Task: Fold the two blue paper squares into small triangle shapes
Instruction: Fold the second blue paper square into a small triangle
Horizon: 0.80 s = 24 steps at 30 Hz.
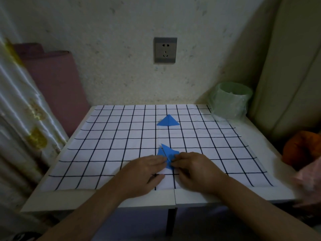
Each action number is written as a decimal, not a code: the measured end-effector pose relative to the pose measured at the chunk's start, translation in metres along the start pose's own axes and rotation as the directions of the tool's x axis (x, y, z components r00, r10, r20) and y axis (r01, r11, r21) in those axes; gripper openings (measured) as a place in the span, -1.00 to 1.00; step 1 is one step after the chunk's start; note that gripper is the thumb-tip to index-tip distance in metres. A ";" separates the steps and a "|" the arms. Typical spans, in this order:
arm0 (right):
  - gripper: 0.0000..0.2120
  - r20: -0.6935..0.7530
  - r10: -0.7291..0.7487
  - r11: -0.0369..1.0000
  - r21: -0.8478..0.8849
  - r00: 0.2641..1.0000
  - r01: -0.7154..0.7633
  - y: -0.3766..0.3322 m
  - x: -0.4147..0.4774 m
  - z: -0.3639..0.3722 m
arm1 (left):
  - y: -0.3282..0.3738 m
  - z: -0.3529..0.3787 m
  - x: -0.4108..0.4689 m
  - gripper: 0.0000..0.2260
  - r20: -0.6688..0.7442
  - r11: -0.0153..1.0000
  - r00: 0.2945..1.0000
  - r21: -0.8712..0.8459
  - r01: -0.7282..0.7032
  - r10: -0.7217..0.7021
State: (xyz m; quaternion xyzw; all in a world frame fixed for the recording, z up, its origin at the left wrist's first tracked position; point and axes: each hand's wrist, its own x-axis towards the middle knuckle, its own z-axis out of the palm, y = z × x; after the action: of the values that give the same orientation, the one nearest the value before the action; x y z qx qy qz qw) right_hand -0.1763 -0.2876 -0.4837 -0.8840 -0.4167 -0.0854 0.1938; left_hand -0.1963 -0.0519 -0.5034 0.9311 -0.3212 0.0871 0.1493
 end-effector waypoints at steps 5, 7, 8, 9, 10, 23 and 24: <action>-0.76 0.028 0.005 1.000 0.002 1.000 -0.005 0.001 -0.002 0.001 | -0.003 0.004 -0.003 -0.47 0.073 0.999 0.996 0.015 0.042 -0.043; -0.76 0.035 0.015 1.000 0.010 0.999 -0.015 0.000 -0.001 0.000 | -0.002 0.005 -0.002 -0.45 0.077 0.998 0.996 0.047 0.038 -0.042; -0.77 0.036 0.017 1.000 0.014 0.999 -0.018 0.000 -0.001 -0.001 | -0.002 0.005 -0.002 -0.45 0.078 0.998 0.996 0.052 0.036 -0.040; -0.78 0.035 0.016 1.000 0.013 0.999 -0.017 -0.002 -0.001 -0.001 | -0.002 0.005 -0.002 -0.46 0.079 0.998 0.996 0.047 0.038 -0.041; -0.81 0.029 0.012 1.000 0.004 1.000 -0.012 -0.002 0.000 -0.001 | -0.002 0.006 -0.002 -0.46 0.079 0.998 0.996 0.036 0.042 -0.045; -0.73 0.101 0.074 0.996 -0.050 0.992 -0.069 0.007 0.014 0.003 | -0.006 0.006 -0.003 -0.53 0.101 0.997 0.993 -0.030 0.066 -0.063; -0.73 0.098 0.074 0.997 -0.047 0.992 -0.069 0.007 0.013 0.003 | -0.006 0.005 -0.003 -0.53 0.104 0.997 0.993 -0.036 0.067 -0.063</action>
State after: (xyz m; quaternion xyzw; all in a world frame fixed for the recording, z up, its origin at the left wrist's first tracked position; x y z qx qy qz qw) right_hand -0.1622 -0.2814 -0.4842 -0.9055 -0.3920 -0.0433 0.1566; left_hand -0.1939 -0.0474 -0.5106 0.9412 -0.2997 0.0277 0.1536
